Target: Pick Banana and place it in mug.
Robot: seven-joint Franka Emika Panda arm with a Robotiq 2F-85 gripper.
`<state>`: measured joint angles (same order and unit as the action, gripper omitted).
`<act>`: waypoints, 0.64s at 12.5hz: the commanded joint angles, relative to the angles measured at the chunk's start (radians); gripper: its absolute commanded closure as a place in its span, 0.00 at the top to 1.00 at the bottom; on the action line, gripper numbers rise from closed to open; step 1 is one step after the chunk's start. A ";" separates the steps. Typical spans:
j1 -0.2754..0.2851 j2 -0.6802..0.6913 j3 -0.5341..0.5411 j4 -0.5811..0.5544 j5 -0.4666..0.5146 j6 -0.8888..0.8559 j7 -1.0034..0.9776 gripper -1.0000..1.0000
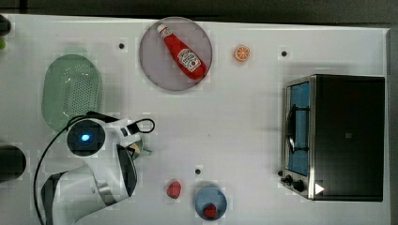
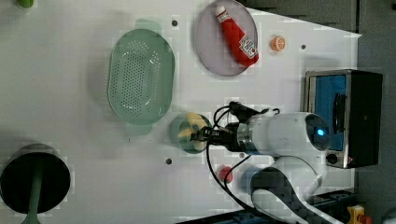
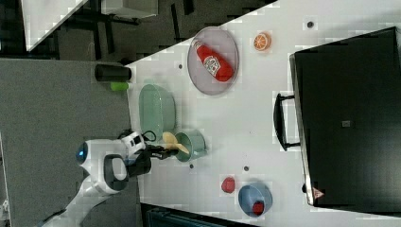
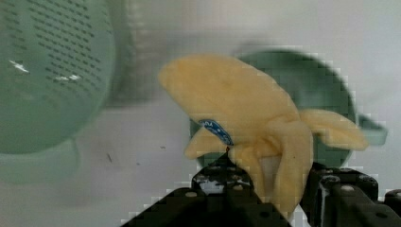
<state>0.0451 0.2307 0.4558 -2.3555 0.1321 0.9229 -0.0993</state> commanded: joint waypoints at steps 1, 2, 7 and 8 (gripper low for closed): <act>-0.016 -0.020 -0.019 -0.004 -0.007 0.069 0.090 0.53; -0.017 -0.028 -0.021 0.000 -0.007 0.076 0.126 0.71; -0.017 -0.160 -0.020 0.009 -0.004 0.018 0.143 1.00; -0.019 -0.207 -0.027 0.009 -0.003 -0.003 0.143 1.00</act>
<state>0.0306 0.0822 0.4404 -2.3555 0.1103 0.9146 0.0082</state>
